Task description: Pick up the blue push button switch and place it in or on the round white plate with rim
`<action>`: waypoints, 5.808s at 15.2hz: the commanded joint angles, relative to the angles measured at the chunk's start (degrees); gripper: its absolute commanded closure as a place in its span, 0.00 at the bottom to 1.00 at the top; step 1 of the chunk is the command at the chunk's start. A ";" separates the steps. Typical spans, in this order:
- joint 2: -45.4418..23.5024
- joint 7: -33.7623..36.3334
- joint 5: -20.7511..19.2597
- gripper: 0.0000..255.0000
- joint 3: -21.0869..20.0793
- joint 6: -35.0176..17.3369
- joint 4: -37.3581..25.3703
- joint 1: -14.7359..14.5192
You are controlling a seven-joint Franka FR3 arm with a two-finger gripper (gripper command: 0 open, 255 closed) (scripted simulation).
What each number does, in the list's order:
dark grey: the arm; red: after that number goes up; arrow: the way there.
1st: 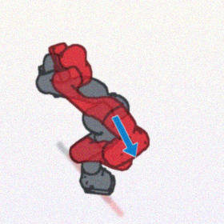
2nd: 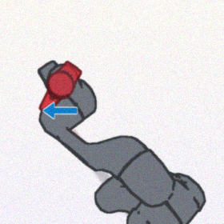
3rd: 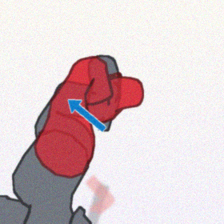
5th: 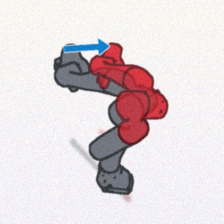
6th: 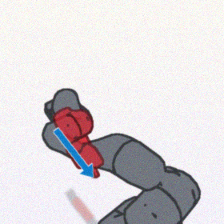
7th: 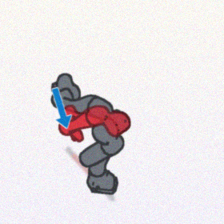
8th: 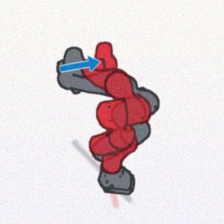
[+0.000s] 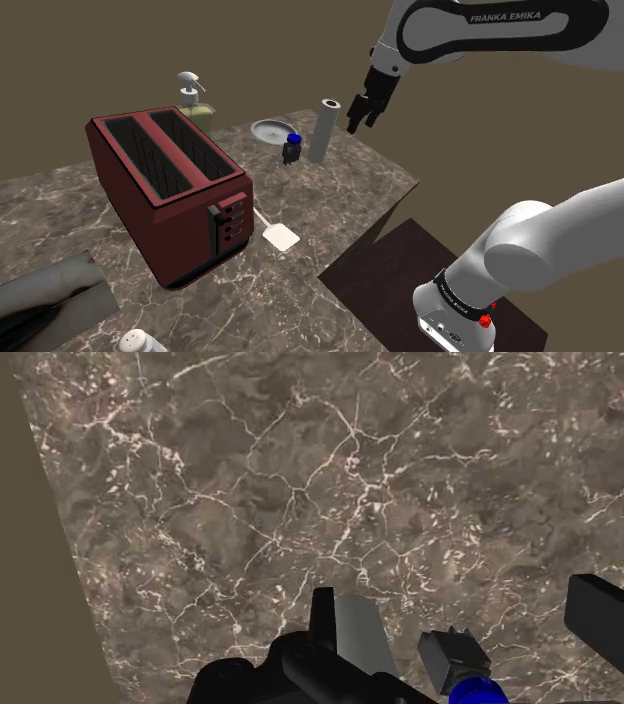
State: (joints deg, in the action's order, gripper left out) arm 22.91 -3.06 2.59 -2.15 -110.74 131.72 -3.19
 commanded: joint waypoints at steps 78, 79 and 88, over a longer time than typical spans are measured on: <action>-65.69 -0.13 -4.09 1.00 -2.15 11.22 -77.30 -1.48; -65.54 -0.14 -4.08 1.00 -2.15 10.34 -76.26 -1.44; -65.30 -0.16 -4.09 1.00 -2.13 3.96 -69.64 -1.26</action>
State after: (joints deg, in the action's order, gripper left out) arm -42.51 -3.26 -1.49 -4.28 -106.21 61.45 -4.42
